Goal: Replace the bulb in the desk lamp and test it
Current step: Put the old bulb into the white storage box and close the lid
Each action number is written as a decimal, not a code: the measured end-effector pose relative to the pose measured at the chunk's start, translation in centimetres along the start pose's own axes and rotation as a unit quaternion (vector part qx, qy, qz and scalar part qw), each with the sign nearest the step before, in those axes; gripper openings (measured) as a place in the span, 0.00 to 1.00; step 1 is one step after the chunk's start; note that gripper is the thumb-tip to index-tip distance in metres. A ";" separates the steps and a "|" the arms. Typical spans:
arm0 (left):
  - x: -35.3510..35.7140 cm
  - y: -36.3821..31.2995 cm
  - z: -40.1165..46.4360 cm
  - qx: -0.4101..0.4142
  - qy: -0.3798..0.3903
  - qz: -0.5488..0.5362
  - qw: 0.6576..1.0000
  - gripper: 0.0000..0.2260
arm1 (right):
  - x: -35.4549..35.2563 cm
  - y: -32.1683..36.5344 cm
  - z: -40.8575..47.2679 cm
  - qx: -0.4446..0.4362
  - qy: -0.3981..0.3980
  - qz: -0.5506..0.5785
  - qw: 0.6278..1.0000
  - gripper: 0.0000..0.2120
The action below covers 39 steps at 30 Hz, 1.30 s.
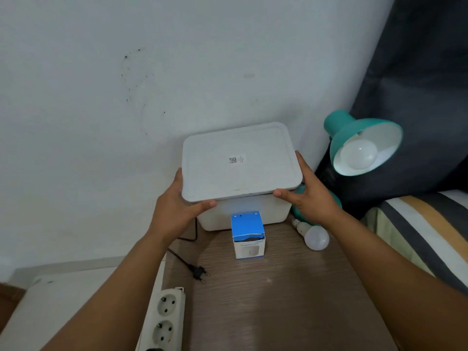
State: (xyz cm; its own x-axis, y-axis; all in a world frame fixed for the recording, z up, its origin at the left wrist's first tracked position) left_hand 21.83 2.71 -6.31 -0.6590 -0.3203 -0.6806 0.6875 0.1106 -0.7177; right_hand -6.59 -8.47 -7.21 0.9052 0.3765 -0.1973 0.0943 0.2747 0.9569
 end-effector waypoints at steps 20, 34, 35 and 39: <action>-0.6 -4.4 -17.5 0.010 -0.013 0.007 1.000 0.40 | -1.4 2.7 -16.7 -0.001 0.018 -0.023 1.000 0.44; 6.7 -0.5 -27.3 -0.069 0.067 0.001 0.995 0.33 | -2.7 -5.1 -27.7 0.112 0.033 -0.112 0.987 0.51; 7.2 0.1 -27.7 -0.078 0.070 0.004 0.995 0.33 | -2.7 -5.7 -28.0 0.117 0.034 -0.133 0.984 0.51; 8.5 1.8 -29.2 -0.122 0.084 0.004 0.989 0.34 | -2.7 -7.9 -28.6 0.147 0.040 -0.249 0.956 0.54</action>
State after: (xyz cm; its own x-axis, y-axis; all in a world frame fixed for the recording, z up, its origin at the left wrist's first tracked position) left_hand 8.56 27.61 -17.70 -0.7096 -0.1592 -0.6864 0.6120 0.3435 -0.7124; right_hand -21.59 13.64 -20.31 0.6841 0.3346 -0.6481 0.6284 0.1808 0.7566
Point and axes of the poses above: each hand's wrist, its own z-axis towards the middle knuckle, its own x-axis out of the palm, y = z × x, the point moved 6 cm from there along z, towards the middle knuckle, and after that the axes turned 11 degrees about z, right-handed, at the moved point
